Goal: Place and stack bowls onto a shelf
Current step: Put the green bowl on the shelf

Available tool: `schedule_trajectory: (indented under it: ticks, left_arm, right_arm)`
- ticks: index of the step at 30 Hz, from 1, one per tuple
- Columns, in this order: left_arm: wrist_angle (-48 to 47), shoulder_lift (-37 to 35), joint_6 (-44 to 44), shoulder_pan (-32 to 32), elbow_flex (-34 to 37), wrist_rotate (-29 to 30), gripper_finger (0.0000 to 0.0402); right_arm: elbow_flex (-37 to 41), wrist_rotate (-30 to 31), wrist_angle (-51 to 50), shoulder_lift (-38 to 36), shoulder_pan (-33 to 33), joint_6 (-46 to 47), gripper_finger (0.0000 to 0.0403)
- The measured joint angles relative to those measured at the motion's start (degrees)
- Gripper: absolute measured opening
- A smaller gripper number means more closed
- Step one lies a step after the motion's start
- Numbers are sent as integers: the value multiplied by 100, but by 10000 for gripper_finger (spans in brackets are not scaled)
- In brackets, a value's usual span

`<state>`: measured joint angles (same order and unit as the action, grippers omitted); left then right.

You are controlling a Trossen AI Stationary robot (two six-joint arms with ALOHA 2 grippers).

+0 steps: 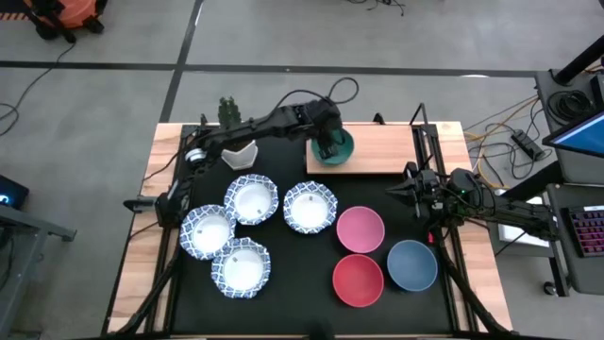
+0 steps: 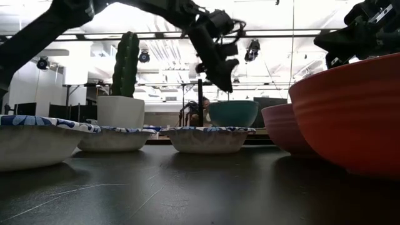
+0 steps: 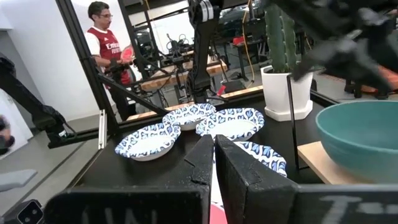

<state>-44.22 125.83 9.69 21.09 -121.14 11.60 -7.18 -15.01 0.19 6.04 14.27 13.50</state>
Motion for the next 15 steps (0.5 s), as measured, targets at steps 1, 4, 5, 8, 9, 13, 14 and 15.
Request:
schedule_trajectory:
  ticks: [1,4,5,8,9,13,14,15]
  left_arm:
    - [-60,-47,63,-70,0,-147,148]
    - [-356,-199,174,-319,0,-716,149]
    - [-524,-233,225,-402,-2,-980,149]
    - [-1070,-245,448,-649,0,-1412,149]
    - [-1229,-238,536,-723,33,-1410,149]
    - [-1274,-157,907,-925,268,-1386,149]
    - [-1215,-154,995,-945,348,-1349,149]
    - [-1053,-154,1072,-951,431,-1264,149]
  right_arm:
    - [0,0,0,0,-1,0,9]
    - [0,0,2,2,-1,0,9]
    - [0,0,2,2,0,0,9]
    - [0,0,2,2,1,0,9]
    - [0,2,2,2,-1,0,9]
    - [0,2,2,2,1,0,9]
    - [0,3,2,7,1,0,9]
    - [0,2,1,7,0,0,9]
